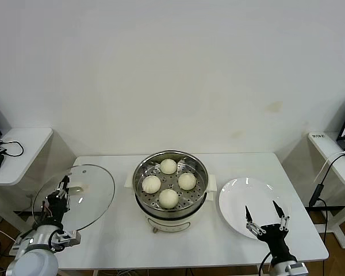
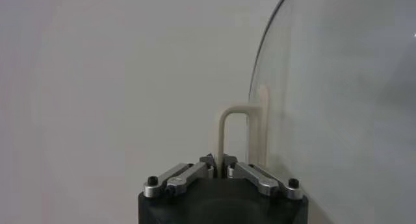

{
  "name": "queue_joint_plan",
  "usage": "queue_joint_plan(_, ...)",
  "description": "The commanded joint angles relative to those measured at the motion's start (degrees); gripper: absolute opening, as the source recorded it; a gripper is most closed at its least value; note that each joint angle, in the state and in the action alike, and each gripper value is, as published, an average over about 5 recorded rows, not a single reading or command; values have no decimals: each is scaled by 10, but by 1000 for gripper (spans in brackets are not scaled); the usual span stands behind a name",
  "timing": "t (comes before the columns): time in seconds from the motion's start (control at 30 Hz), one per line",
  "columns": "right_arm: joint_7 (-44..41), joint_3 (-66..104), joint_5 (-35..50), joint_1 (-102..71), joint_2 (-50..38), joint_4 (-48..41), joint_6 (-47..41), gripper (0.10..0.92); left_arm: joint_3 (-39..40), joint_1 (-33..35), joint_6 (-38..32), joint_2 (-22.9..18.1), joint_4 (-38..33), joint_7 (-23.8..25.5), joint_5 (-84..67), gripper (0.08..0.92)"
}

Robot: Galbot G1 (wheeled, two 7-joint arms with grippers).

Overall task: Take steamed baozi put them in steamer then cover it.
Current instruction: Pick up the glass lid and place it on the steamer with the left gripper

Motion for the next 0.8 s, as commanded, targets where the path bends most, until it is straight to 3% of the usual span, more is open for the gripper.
queue_joint_plan(0.03, 4, -15, -37, 13, -2, -11, 1, 823, 68, -21, 85, 44, -123, 56, -49, 140)
queue_joint_plan(0.17, 6, -18, -56, 12, 4, -15, -1, 823, 123, -68, 100, 50, -112, 68, -39, 140)
queue_joint_plan(0.4, 11, -41, -87, 23, 17, -35, -4, 823, 195, -147, 118, 9, -85, 110, 33, 140)
queue_joint_plan(0.8, 13, -66, -109, 33, 25, -57, -2, 823, 317, -250, 116, -151, 21, 162, 237, 140)
